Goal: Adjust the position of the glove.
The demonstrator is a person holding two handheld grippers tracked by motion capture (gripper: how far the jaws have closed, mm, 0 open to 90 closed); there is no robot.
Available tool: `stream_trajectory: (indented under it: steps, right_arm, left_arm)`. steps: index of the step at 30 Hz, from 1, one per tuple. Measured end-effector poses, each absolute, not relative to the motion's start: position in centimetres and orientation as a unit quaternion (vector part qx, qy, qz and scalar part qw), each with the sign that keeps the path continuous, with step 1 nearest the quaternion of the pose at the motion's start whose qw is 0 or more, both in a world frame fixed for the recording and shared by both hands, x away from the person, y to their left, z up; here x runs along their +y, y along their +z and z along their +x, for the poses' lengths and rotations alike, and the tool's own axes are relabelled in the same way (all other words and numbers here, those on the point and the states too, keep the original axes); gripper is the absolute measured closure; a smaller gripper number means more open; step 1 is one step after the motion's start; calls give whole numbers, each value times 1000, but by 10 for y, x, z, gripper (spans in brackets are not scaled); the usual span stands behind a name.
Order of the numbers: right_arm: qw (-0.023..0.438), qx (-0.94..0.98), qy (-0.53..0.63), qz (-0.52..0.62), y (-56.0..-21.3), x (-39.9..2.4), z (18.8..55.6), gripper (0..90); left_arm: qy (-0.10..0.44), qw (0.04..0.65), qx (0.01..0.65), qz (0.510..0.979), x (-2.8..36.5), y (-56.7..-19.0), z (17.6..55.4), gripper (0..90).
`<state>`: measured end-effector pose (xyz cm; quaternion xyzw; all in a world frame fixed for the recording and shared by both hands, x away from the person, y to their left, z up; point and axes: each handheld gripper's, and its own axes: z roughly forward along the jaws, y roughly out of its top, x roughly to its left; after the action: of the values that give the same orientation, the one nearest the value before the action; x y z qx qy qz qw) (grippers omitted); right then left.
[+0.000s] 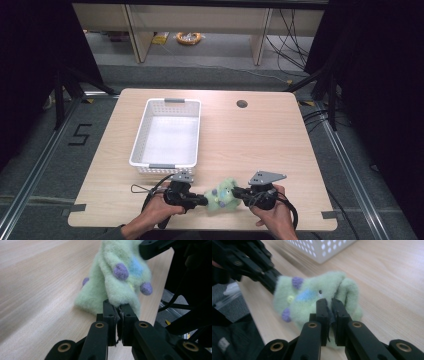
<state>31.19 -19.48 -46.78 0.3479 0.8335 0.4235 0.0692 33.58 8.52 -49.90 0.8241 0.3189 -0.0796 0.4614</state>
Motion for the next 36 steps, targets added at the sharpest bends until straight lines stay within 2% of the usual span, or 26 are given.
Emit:
stream_trajectory:
  steps: [4, 10, 11, 15, 17, 19, 20, 21, 22, 23, 25, 27, 29, 32, 33, 36]
  right_arm:
    - [64, 825, 436, 354, -459, -197, 298, 852]
    - [39, 824, 423, 375, -473, -194, 298, 846]
    - [56, 828, 421, 367, -475, -197, 301, 843]
    - [42, 828, 414, 376, -483, -199, 306, 807]
    - [35, 828, 414, 376, -486, -199, 307, 776]
    - [48, 828, 410, 379, -485, -199, 307, 703]
    - [54, 830, 405, 381, -482, -201, 308, 625]
    - [54, 830, 405, 381, -482, -201, 308, 625]
    - [57, 826, 415, 377, -482, -202, 309, 589]
    - [64, 819, 422, 384, -478, -205, 310, 521]
    - [71, 815, 421, 391, -476, -206, 310, 502]
    - [63, 803, 416, 422, -475, -211, 311, 469]
    - [70, 804, 426, 409, -478, -212, 314, 461]
    - [51, 799, 424, 422, -479, -206, 319, 432]
    - [39, 796, 421, 433, -479, -201, 318, 430]
    - [45, 804, 417, 421, -483, -197, 324, 427]
  left_arm:
    - [-83, 459, 326, 822, 88, -498, 340, 852]
    - [-94, 447, 340, 822, 86, -508, 347, 845]
    - [-88, 443, 345, 823, 86, -507, 346, 844]
    - [-85, 437, 339, 829, 86, -510, 347, 818]
    - [-83, 435, 341, 829, 87, -512, 347, 788]
    - [-77, 429, 343, 832, 89, -511, 346, 740]
    - [-64, 424, 334, 840, 92, -508, 344, 702]
    - [-64, 424, 334, 840, 92, -508, 344, 675]
    - [-65, 423, 332, 840, 94, -507, 343, 675]
    - [-70, 430, 347, 831, 98, -503, 341, 590]
    - [-69, 436, 345, 828, 102, -499, 340, 581]
    - [-57, 445, 356, 820, 105, -494, 339, 503]
    - [-48, 448, 367, 814, 105, -489, 337, 475]
    - [-58, 452, 378, 806, 97, -490, 336, 405]
    - [-64, 452, 381, 804, 93, -491, 337, 398]
    - [-71, 445, 403, 796, 83, -497, 338, 394]
